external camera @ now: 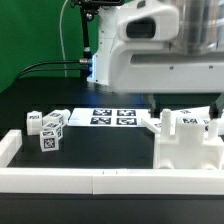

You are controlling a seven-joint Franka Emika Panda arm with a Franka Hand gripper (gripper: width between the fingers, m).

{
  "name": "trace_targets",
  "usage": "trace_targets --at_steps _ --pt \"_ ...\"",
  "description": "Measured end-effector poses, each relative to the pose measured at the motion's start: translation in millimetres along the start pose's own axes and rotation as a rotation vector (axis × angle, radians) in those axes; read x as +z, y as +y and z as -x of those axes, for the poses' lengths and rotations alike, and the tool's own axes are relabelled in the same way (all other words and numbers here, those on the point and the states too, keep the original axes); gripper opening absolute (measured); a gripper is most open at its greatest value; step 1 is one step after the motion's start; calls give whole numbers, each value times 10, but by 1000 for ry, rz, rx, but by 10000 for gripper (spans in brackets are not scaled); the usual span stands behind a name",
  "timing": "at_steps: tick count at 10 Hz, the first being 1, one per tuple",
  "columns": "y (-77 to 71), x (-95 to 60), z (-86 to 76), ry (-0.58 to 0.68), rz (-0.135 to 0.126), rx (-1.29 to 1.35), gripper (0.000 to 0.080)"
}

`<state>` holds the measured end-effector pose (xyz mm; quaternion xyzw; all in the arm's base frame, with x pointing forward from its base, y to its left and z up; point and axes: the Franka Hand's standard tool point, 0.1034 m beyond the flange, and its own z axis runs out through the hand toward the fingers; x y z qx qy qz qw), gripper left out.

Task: Assemble chair

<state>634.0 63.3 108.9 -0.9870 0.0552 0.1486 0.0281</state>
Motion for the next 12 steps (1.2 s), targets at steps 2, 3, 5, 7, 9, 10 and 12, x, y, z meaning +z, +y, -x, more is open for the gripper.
trace_targets --at_steps 2,3,5,7,9,10,12 --pt "3 54 48 -162 16 -4 649" --pt "19 69 27 -195 19 -3 649" --pt "190 226 -75 -160 15 -17 649" --pt "268 346 -128 -156 15 -7 649" --pt "262 419 -164 -137 14 -4 649" --pt "246 508 -141 -141 14 2 649" --pt "264 660 -68 -166 18 5 649"
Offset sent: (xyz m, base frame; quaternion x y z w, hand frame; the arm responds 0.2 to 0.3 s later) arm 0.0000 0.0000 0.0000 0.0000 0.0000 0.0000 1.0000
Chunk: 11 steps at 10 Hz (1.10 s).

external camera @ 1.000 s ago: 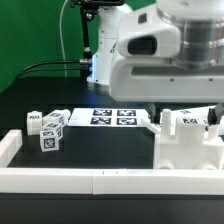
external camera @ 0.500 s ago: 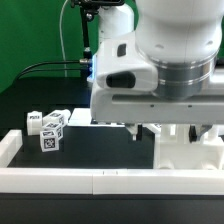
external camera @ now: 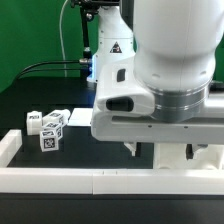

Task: Assemble chair

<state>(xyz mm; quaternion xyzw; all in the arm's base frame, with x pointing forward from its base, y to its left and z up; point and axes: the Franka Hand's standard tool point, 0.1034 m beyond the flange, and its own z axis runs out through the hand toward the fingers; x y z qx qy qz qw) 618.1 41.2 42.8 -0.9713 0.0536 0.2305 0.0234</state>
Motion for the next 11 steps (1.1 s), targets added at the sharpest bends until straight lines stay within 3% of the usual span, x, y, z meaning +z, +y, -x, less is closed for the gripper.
trace_targets --at_steps 3,5,6,7,11 --pt "3 61 28 -9 2 0 649" --pt "4 70 27 -10 2 1 416" --pt "5 73 27 -10 2 1 416" --pt "7 77 27 -11 3 1 217" --pt "13 92 41 -18 5 0 185"
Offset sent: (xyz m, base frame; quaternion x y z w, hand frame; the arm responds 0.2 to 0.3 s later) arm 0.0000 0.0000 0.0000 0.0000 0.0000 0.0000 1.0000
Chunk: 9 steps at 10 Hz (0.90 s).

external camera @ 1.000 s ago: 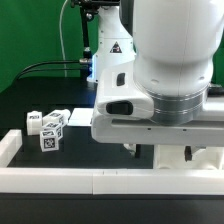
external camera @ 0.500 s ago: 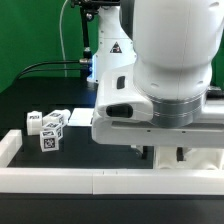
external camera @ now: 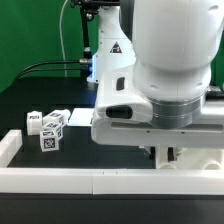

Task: Assemble chair

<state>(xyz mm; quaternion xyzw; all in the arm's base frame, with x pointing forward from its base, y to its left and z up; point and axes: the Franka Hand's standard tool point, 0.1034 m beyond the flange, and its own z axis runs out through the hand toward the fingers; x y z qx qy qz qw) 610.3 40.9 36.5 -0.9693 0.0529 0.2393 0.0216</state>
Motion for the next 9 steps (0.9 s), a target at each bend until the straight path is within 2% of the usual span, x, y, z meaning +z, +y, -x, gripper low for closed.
trace_targets --at_steps 2,3,4,6,7,8,9 --pt "-1 -7 6 -2 -2 -2 185" --pt "5 -81 37 1 -4 -16 185" --pt "-5 -170 95 23 -6 -30 186" --pt "23 -303 331 58 -12 -51 185" --pt "45 -374 332 163 -15 -88 172" --pt "102 -322 352 280 -15 -96 172" --pt "158 -193 369 349 -11 -86 154"
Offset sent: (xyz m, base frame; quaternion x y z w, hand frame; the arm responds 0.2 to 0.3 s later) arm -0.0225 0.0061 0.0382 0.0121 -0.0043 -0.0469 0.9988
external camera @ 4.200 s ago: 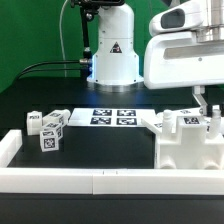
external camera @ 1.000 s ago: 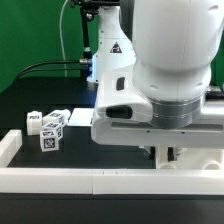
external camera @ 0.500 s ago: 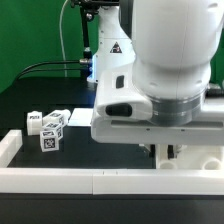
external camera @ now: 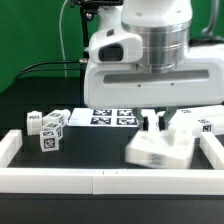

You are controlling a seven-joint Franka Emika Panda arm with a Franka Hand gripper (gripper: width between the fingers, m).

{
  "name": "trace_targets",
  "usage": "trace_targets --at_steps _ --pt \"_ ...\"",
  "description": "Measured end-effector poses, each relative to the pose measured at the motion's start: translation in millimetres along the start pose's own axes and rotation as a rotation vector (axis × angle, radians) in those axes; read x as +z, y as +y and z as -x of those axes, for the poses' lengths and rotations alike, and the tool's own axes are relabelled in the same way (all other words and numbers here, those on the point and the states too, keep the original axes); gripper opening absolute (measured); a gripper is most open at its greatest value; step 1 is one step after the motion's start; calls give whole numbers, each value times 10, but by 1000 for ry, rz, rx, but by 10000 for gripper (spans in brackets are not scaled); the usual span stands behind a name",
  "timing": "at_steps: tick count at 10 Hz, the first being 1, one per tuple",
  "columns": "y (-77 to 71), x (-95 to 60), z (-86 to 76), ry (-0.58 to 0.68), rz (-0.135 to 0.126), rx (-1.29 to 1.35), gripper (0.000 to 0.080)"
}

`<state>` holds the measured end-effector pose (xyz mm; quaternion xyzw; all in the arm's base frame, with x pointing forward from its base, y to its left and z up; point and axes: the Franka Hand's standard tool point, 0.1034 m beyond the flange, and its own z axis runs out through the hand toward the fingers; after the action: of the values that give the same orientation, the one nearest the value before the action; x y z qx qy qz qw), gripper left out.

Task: Assemble chair

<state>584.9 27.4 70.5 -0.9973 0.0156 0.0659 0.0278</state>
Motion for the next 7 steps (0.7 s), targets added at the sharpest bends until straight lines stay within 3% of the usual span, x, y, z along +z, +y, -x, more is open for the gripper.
trace_targets --at_steps 1,2,4,5,6,7 --pt "-10 -8 -6 17 1 -3 154" --pt "-5 -43 -122 119 7 -5 139" --pt "6 5 -65 127 9 -4 125" --pt "7 8 -66 127 9 -4 166" --pt "9 20 -62 125 10 -7 302" --pt "13 30 -64 122 25 -57 302"
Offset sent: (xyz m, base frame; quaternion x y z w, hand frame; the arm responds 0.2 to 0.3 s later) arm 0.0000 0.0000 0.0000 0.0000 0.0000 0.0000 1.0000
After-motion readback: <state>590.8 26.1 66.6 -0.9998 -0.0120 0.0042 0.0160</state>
